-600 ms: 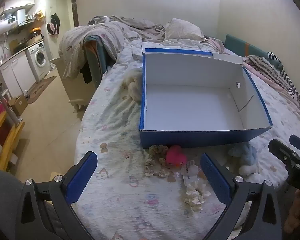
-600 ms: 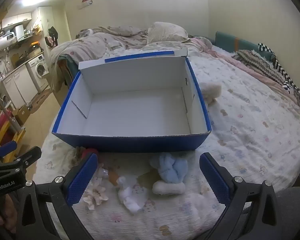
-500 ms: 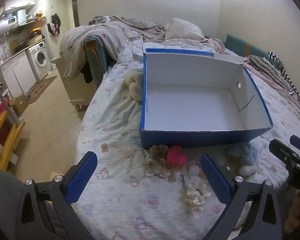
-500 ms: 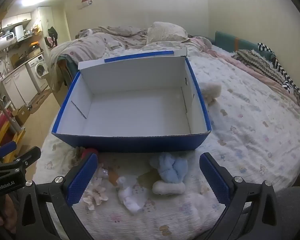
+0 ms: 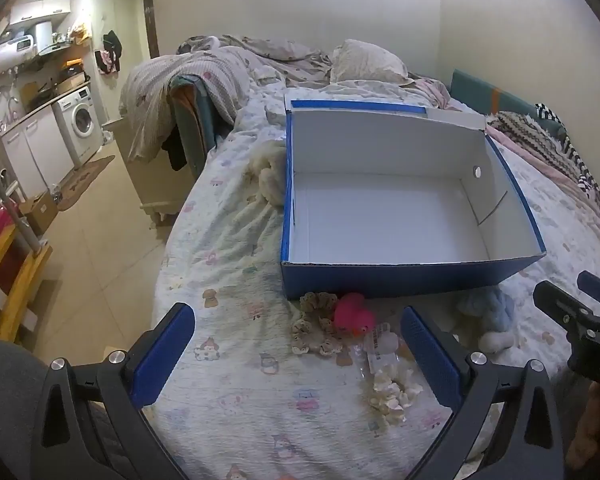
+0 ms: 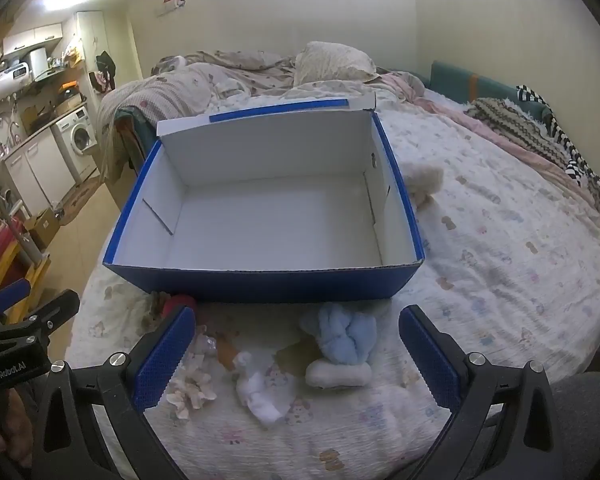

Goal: Organize soft objects

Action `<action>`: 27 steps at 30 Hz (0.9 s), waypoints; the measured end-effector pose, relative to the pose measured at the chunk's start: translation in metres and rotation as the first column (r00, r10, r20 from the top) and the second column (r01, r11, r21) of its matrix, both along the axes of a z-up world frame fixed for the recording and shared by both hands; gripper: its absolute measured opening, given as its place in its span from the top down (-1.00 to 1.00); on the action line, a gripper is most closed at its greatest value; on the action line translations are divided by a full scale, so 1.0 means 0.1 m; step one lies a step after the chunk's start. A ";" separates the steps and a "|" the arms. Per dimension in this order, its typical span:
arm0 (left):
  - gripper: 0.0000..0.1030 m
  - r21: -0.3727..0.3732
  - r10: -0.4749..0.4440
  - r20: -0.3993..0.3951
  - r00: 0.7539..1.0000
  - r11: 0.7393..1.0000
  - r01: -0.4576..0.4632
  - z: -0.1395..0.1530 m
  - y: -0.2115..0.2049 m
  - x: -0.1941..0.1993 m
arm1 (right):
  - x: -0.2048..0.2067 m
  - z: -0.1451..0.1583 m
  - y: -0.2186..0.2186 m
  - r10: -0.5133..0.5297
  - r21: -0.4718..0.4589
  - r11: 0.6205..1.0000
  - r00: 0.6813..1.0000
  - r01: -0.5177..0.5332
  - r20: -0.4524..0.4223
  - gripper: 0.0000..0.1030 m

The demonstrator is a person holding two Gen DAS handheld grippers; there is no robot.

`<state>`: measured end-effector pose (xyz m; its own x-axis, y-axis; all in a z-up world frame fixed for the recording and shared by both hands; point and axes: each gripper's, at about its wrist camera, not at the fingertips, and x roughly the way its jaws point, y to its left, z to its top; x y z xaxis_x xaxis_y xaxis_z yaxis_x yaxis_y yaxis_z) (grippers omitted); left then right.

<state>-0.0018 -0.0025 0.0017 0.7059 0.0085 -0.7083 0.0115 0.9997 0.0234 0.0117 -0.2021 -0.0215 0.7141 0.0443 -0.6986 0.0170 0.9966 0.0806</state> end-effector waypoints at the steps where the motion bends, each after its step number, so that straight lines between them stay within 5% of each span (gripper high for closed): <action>1: -1.00 0.000 0.000 0.001 1.000 1.000 0.000 0.00 0.00 0.00 | 0.00 0.00 0.00 0.000 -0.001 1.000 1.000 0.000 0.000 -1.00; 27: -1.00 0.003 -0.001 0.013 1.000 1.000 0.001 0.04 -0.01 -0.04 | 0.00 -0.01 0.02 0.000 -0.006 1.000 1.000 0.000 0.001 -1.00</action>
